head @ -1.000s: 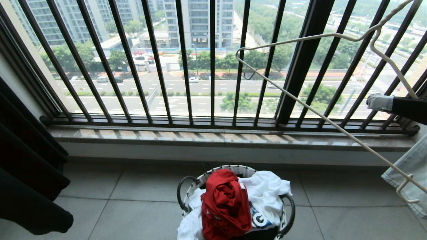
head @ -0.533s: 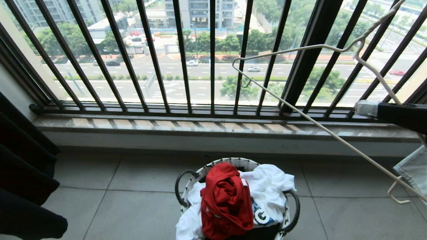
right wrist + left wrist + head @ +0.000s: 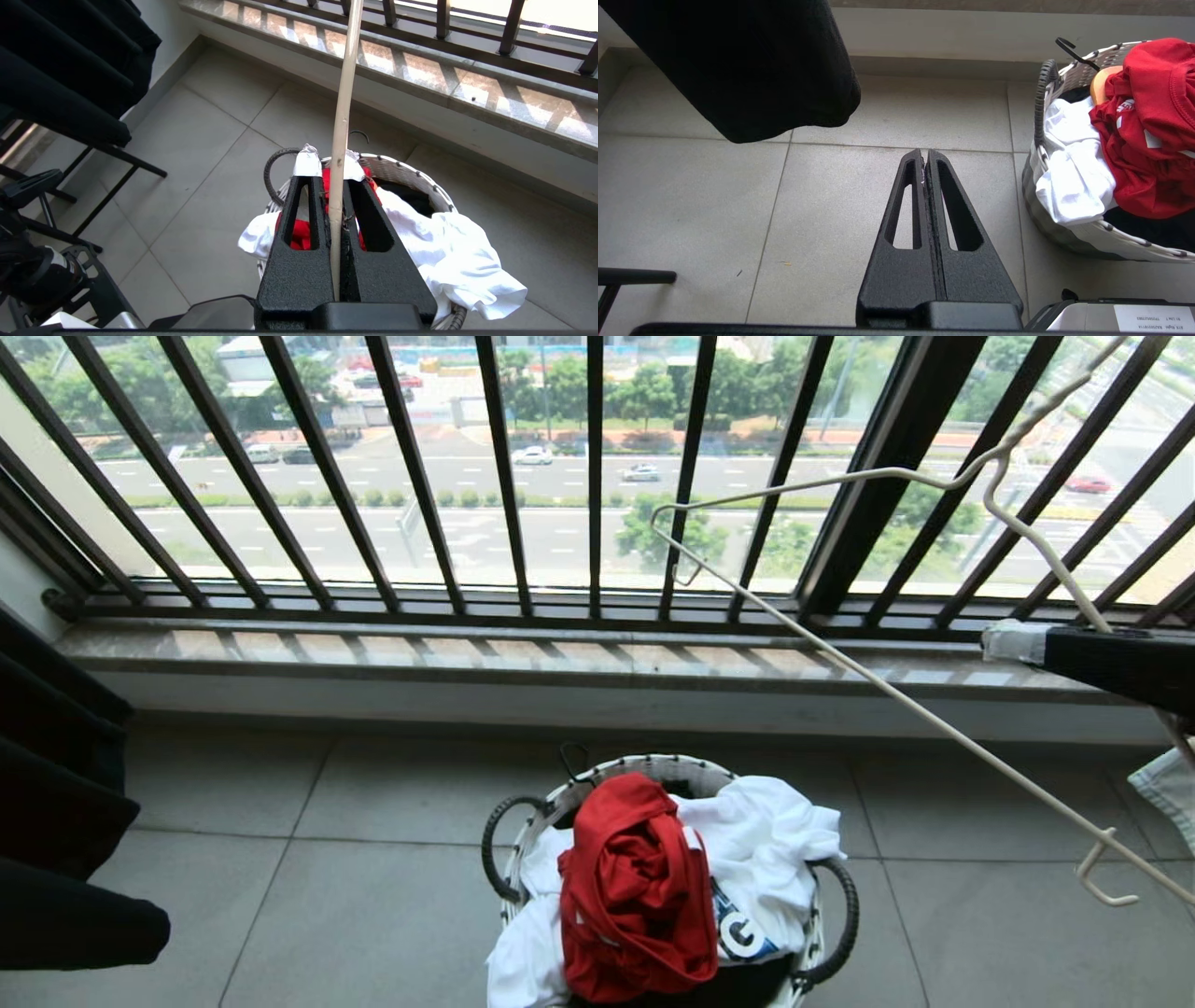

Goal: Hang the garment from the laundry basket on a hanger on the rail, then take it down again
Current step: Pick up clothes from the basket

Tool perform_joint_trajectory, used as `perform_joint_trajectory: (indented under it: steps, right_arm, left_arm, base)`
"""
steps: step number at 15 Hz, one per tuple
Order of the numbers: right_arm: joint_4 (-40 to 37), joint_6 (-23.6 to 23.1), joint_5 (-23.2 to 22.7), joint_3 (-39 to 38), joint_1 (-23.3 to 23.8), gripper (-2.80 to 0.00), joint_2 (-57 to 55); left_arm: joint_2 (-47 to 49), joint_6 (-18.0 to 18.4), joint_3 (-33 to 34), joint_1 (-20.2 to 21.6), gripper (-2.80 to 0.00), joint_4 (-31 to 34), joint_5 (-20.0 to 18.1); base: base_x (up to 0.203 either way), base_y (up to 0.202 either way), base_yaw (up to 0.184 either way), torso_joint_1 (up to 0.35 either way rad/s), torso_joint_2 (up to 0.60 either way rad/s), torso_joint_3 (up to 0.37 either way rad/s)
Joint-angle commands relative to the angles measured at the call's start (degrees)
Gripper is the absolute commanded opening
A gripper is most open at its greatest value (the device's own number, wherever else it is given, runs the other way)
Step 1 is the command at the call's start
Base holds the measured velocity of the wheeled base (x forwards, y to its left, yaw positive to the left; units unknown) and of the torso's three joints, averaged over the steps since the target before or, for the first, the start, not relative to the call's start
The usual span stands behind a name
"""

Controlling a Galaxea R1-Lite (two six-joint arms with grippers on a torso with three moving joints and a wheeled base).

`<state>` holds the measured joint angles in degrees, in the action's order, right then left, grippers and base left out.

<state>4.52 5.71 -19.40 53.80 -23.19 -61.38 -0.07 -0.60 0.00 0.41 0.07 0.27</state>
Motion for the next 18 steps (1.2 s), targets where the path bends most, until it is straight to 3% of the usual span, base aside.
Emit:
perform_joint_trajectory:
  steps: [1, 16, 18]
  right_arm:
    - [0.0, 0.1, -0.1, -0.1, -0.1, -2.80, 0.1]
    - [0.1, 0.0, 0.3, 0.1, 1.4, -2.80, -0.7]
    - [0.1, 0.2, 0.3, 0.2, 1.7, -2.80, -0.5]
  left_arm:
    - [0.1, 0.0, 0.0, 0.0, -2.80, 0.0, 0.0]
    - [0.1, 0.2, 0.0, -0.1, -2.80, 0.1, 0.0]
    - [0.6, -0.2, -2.3, -0.1, -2.80, 0.4, -0.2]
  base:
    - [0.000, 0.000, 0.000, 0.004, 0.00, -0.113]
    - [0.000, 0.000, 0.000, 0.001, 0.00, -0.007]
    - [0.000, 0.000, 0.000, 0.000, 0.00, 0.000]
